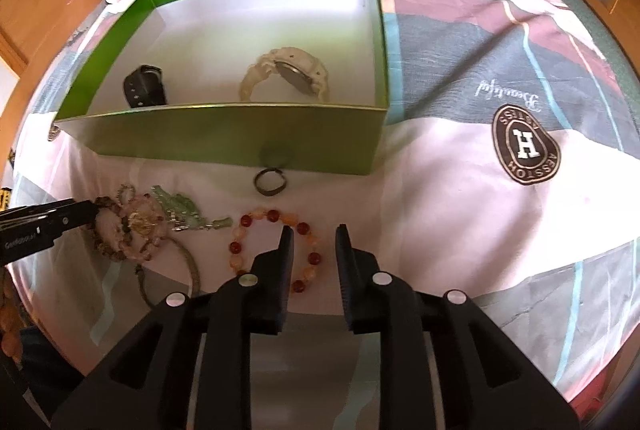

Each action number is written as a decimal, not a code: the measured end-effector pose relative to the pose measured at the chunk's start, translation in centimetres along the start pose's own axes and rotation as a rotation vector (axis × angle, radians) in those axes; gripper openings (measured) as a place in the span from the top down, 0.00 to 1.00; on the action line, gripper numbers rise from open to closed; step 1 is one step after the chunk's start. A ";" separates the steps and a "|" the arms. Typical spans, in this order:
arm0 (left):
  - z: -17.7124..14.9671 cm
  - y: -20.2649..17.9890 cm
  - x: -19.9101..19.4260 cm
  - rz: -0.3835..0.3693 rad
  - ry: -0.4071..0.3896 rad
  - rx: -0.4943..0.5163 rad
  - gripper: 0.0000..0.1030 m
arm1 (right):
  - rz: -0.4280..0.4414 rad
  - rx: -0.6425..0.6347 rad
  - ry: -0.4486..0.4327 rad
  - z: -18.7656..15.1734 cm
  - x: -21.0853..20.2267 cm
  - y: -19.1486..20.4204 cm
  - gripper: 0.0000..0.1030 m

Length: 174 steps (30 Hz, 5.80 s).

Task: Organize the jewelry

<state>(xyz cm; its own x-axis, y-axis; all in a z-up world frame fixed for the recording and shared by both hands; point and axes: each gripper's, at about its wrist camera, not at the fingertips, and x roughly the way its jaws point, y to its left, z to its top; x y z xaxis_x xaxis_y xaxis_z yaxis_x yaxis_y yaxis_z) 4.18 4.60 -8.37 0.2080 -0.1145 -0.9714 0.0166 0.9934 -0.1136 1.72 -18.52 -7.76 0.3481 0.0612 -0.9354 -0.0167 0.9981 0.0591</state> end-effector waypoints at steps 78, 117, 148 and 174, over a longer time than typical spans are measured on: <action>5.5 -2.2 -8.8 -0.107 -0.484 -0.017 0.89 | 0.228 0.067 -0.411 6.5 -4.3 2.4 0.93; 0.9 -1.4 -6.3 -0.048 -0.296 0.016 0.44 | 0.142 -0.247 -0.051 0.1 2.0 9.6 0.94; -0.5 -4.5 1.1 -0.141 -0.058 0.061 0.78 | 0.084 -0.017 -0.024 0.3 0.0 1.4 0.94; -0.4 -3.7 1.2 -0.129 0.022 0.024 0.63 | 0.030 -0.074 -0.005 -0.4 1.3 2.5 0.94</action>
<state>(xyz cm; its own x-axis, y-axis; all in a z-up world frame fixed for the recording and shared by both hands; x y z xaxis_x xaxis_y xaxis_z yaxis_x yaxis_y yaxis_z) 3.94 0.80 -9.18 0.1810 -0.2409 -0.9535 0.0655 0.9703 -0.2327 1.75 -15.90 -9.01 0.3513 0.0909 -0.9318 -0.0965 0.9935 0.0605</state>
